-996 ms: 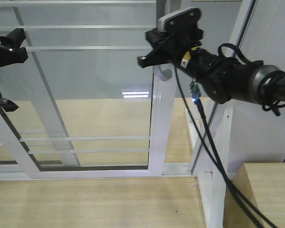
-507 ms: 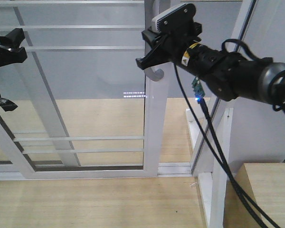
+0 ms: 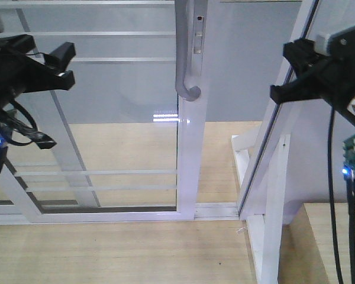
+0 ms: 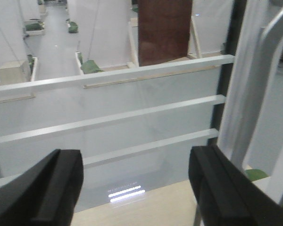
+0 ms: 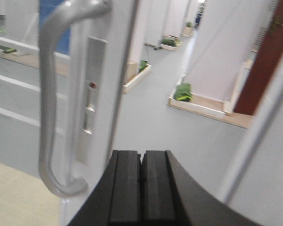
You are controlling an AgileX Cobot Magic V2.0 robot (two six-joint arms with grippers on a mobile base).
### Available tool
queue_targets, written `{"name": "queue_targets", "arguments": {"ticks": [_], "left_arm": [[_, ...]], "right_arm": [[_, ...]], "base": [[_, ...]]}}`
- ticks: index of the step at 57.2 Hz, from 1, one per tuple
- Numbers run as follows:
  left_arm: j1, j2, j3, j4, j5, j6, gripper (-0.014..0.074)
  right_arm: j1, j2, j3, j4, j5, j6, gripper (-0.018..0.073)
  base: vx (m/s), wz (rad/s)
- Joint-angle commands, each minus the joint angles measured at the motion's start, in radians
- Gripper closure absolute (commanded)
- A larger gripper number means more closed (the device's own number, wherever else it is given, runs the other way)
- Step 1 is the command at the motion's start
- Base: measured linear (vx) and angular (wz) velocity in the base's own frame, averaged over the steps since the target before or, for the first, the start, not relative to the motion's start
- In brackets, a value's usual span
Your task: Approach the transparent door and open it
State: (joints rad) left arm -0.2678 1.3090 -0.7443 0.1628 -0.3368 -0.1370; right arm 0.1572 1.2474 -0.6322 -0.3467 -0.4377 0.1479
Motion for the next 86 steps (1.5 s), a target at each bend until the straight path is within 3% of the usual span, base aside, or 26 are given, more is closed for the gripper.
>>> {"name": "queue_targets", "arguments": {"ticks": [1,15,23,60,86], "left_arm": [[-0.053,0.016,-0.034,-0.002,-0.129,-0.018,0.0024],[-0.199,0.145,-0.035,-0.004,-0.279,-0.033,0.0024],[-0.233,0.217,-0.058,-0.012,-0.318,-0.037,0.0024],[-0.283,0.544,-0.524,-0.011,-0.225,-0.063,0.0024],[-0.278,0.665,-0.691,-0.055,-0.158,-0.059,0.0027]], "right_arm": [[-0.047,-0.097,0.047,0.017,-0.090,-0.010,0.0565],[-0.134,-0.222,0.142,0.017,-0.073,-0.010,0.0565],[-0.137,-0.235,0.143,0.017,-0.061,-0.010,0.0565],[-0.137,-0.234,0.143,0.013,-0.031,-0.010,0.0565],[-0.137,-0.234,0.143,0.010,-0.008,-0.014,0.0565]], "base": [[0.00,0.00],[0.00,0.00],[0.00,0.00],[0.00,0.00],[0.00,0.00]]}}
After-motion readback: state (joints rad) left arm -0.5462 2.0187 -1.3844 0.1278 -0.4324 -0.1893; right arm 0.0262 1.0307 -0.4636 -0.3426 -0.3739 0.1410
